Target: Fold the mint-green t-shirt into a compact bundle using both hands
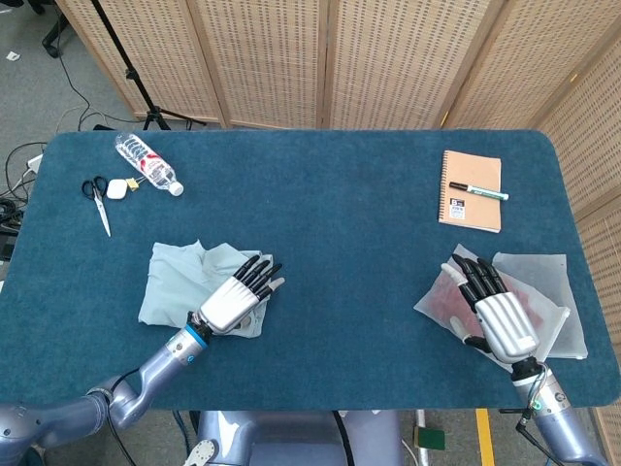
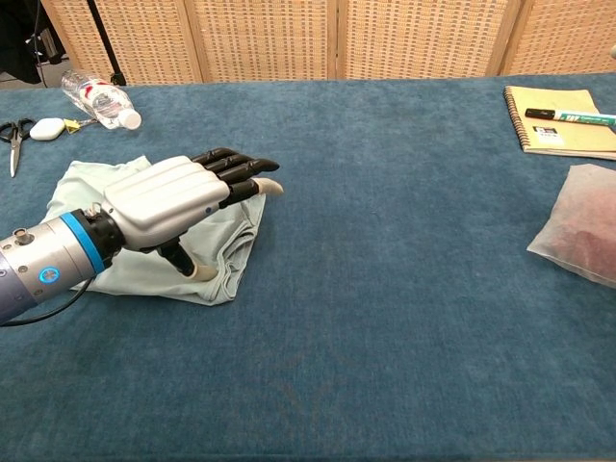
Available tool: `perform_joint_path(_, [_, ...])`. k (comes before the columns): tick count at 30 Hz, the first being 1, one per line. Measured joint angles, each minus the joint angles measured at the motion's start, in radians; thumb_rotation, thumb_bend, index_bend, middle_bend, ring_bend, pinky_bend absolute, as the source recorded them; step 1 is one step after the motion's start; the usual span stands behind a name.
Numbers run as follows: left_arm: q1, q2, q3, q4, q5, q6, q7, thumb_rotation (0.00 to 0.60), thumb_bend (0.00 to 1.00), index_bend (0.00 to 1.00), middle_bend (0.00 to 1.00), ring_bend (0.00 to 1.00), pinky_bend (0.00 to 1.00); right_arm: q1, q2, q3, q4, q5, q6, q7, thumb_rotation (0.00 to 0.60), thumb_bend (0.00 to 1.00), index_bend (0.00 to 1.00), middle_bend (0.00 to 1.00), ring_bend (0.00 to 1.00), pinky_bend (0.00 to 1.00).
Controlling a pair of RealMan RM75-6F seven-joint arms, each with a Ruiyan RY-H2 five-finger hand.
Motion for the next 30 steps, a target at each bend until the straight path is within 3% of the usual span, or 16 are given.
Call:
perform_joint_path(3, [0.001,-0.001,0.000,0.000,0.000,0.003,-0.018,0.600,0.14,0.00,0.00,0.00,0.00,0.000,0.000,0.000,0.000,0.001,-0.001,0.000,0.600,0.44,0.00,0.00,0.00,0.00])
perform_joint_path(7, [0.005,0.014,0.000,-0.014,0.008,0.029,-0.044,0.600,0.00,0.00,0.00,0.00,0.00,0.000,0.000,0.000,0.000,0.001,-0.001,-0.001,0.600,0.44,0.00,0.00,0.00,0.00])
perform_joint_path(18, [0.030,0.050,-0.031,-0.077,-0.033,0.048,-0.017,0.600,0.00,0.00,0.00,0.00,0.00,-0.001,-0.003,-0.003,-0.002,-0.003,-0.002,-0.010,0.600,0.44,0.00,0.00,0.00,0.00])
perform_joint_path(30, [0.064,0.108,-0.057,-0.146,-0.060,0.101,-0.136,0.600,0.00,0.00,0.00,0.00,0.00,0.001,-0.004,-0.004,-0.003,-0.005,-0.005,-0.011,0.600,0.44,0.00,0.00,0.00,0.00])
